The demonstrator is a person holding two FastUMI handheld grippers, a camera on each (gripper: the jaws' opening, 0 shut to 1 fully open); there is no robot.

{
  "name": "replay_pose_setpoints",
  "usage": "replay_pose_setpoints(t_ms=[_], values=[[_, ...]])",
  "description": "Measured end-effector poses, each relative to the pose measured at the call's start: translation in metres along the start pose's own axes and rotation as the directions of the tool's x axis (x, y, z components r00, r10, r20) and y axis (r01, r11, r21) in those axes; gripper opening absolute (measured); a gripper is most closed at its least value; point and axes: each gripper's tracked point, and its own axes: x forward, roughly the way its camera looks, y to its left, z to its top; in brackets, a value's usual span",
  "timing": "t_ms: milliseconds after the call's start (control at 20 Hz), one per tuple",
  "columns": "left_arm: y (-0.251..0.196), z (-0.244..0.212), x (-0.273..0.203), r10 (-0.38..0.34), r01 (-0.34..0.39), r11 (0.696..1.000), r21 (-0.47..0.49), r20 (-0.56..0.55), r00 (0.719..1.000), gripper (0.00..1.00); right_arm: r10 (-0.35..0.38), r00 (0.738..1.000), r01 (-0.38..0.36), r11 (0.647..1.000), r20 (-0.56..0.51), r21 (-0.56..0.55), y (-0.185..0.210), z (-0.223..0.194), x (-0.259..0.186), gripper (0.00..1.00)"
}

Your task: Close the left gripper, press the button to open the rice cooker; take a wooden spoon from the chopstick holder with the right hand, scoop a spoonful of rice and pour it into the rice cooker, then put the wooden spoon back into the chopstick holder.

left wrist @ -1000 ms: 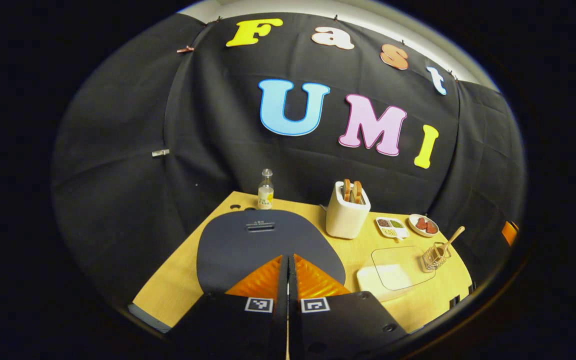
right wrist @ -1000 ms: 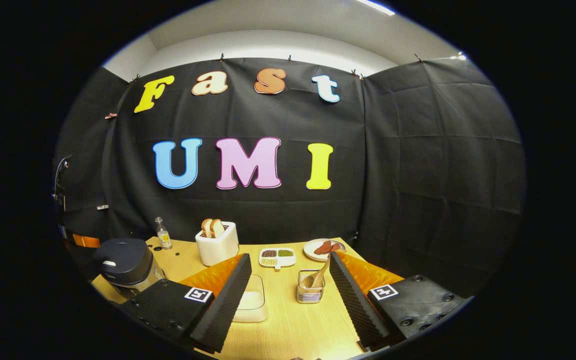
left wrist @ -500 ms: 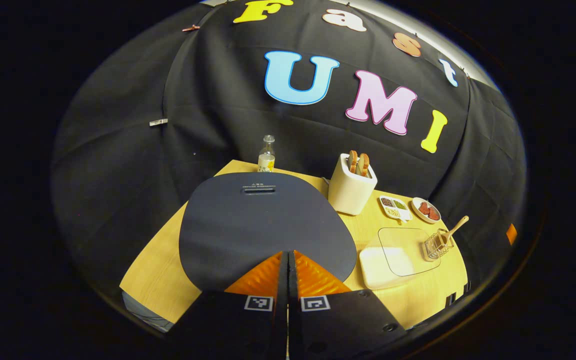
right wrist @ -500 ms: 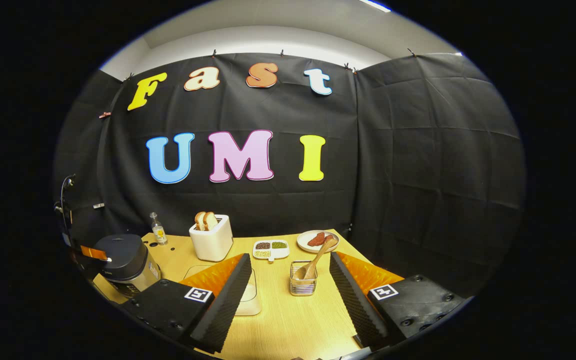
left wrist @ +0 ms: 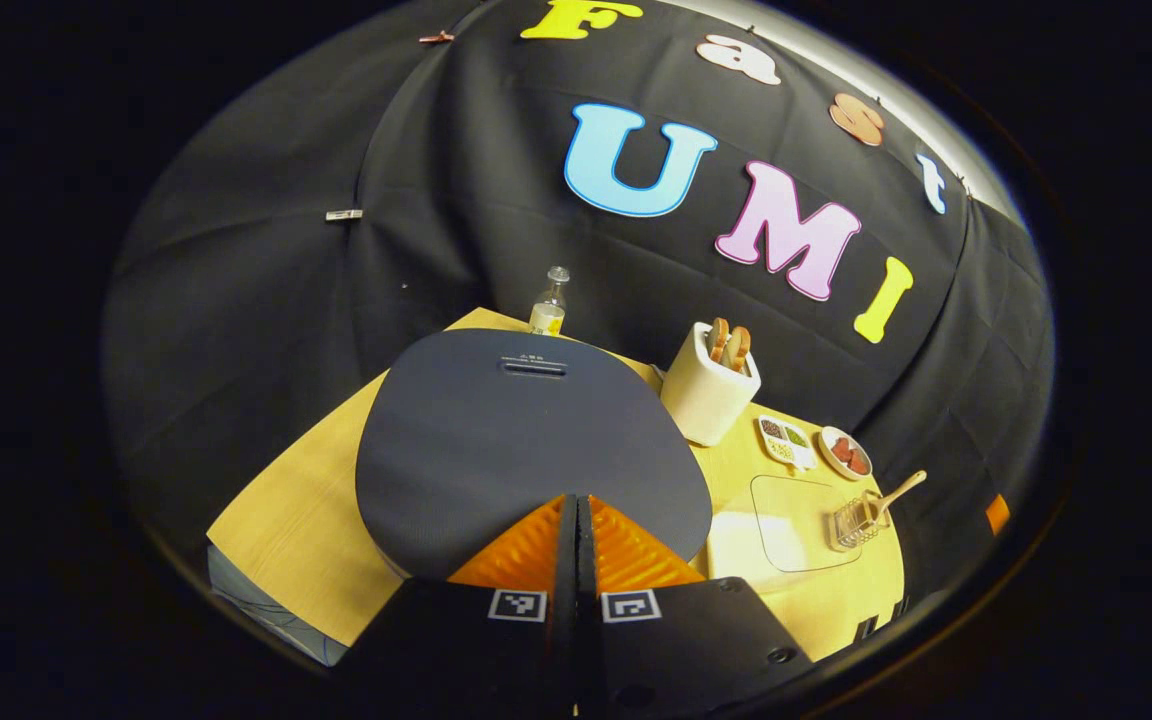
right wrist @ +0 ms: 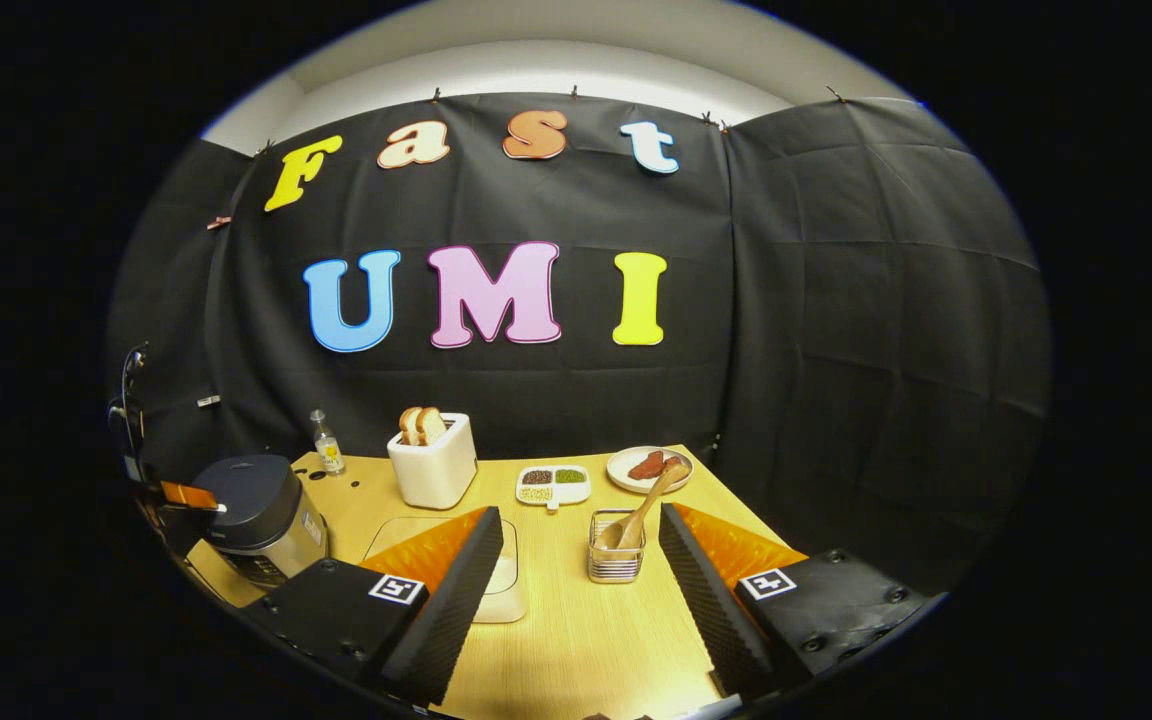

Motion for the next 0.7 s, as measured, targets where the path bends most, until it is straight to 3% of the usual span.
replay_pose_setpoints(t_ms=[400,550,700], values=[[-0.003,0.005,-0.007,0.108,-0.109,0.993,0.035,0.027,0.994,0.06,0.085,0.996,-0.085,0.996,-0.027,-0.005,-0.004,0.002,0.033,0.99],[-0.015,0.045,-0.03,0.126,-0.138,0.988,0.062,0.167,0.978,0.06,0.076,0.997,-0.076,0.997,-0.017,-0.012,-0.019,0.01,0.051,0.98],[-0.027,0.104,-0.068,0.159,-0.203,0.975,0.089,0.357,0.92,0.06,0.074,0.997,-0.074,0.997,-0.012,-0.006,-0.029,0.016,0.071,0.99]])
